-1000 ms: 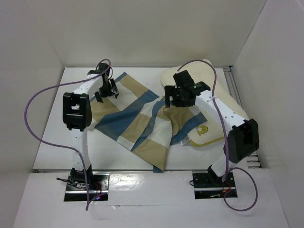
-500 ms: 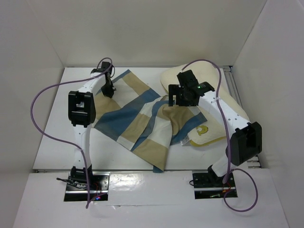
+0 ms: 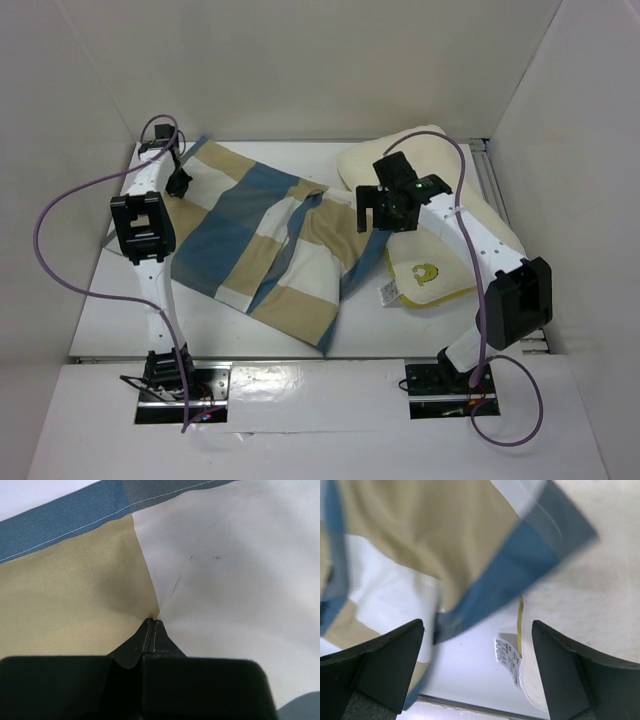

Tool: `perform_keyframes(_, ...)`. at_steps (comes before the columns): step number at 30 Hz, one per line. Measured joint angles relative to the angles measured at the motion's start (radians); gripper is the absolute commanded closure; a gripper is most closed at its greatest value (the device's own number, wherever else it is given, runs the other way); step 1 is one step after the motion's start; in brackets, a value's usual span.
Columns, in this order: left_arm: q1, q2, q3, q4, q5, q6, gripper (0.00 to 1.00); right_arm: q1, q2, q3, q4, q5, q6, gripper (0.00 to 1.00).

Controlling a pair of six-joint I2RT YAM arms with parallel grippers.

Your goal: Put the pillow into the pillowcase

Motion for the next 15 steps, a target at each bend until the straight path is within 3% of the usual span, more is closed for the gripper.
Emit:
perform_keyframes(3, 0.042, -0.002, 0.0, 0.002, -0.032, 0.005, 1.0, 0.007, 0.021, -0.005, -0.031, 0.049, 0.019, 0.03)
perform_keyframes(6, 0.048, -0.015, 0.0, 0.003, 0.004, 0.019, 0.71, 0.009, 0.027, -0.005, -0.048, 0.131, 0.051, 0.06)
perform_keyframes(7, 0.043, -0.025, -0.003, 0.005, 0.024, 0.032, 0.48, 0.009, 0.027, -0.004, -0.051, 0.16, 0.062, 0.06)
perform_keyframes(9, 0.023, -0.06, -0.024, 0.007, 0.062, 0.052, 0.28, 0.009, 0.029, -0.002, -0.055, 0.207, 0.076, 0.06)
perform_keyframes(11, -0.013, -0.115, -0.066, 0.014, 0.084, 0.063, 0.21, 0.009, 0.04, -0.002, -0.069, 0.242, 0.087, 0.06)
perform_keyframes(15, -0.128, -0.254, -0.169, 0.021, 0.124, 0.085, 0.23, 0.009, 0.08, -0.053, -0.065, 0.281, 0.122, 0.06)
